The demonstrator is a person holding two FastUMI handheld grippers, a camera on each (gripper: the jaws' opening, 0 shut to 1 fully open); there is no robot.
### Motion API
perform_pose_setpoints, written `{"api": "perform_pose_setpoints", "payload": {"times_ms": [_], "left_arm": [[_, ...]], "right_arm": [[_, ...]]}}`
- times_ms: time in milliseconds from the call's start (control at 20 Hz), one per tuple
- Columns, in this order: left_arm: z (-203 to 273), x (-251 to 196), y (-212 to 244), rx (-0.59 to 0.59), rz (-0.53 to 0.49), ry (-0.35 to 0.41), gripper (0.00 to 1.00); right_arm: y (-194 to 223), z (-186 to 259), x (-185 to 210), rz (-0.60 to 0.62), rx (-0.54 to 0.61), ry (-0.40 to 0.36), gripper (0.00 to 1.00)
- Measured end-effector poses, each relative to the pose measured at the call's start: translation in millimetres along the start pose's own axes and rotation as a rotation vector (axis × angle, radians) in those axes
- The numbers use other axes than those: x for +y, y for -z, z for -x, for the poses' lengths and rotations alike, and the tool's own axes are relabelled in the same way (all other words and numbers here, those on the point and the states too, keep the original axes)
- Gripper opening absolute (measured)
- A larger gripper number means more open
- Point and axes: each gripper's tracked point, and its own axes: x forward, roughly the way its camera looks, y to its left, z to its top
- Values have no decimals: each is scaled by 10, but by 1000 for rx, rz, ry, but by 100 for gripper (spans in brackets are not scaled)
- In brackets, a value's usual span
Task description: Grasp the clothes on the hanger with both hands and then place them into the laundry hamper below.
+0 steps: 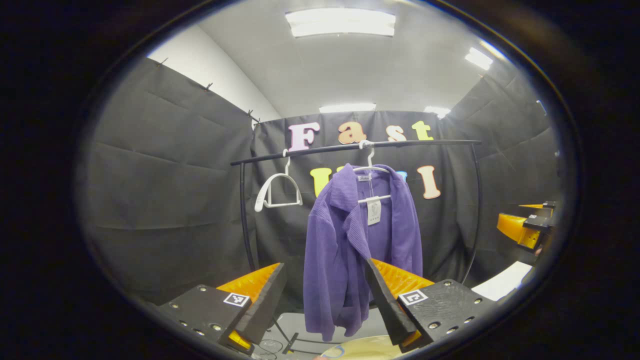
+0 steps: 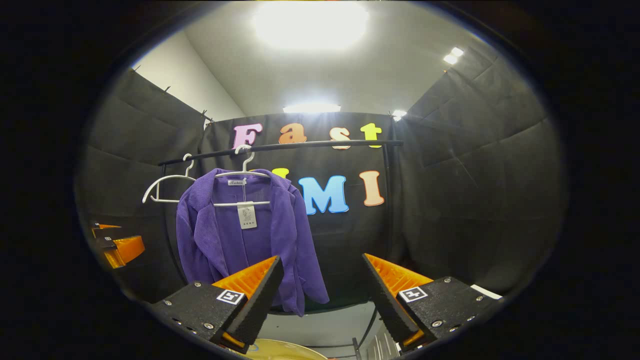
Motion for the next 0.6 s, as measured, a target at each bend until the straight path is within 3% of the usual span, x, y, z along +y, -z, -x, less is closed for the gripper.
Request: {"api": "perform_pose_setpoints", "payload": {"times_ms": [200,600], "left_arm": [[-296,-71,-142,-18,6,-20,92],[-886,-383,-447,-59,48,-50,92]], "right_arm": [[-205,-895,103,-10,-26,-43,96],[-346,-1498,198,-60,-51,-137,96]]}}
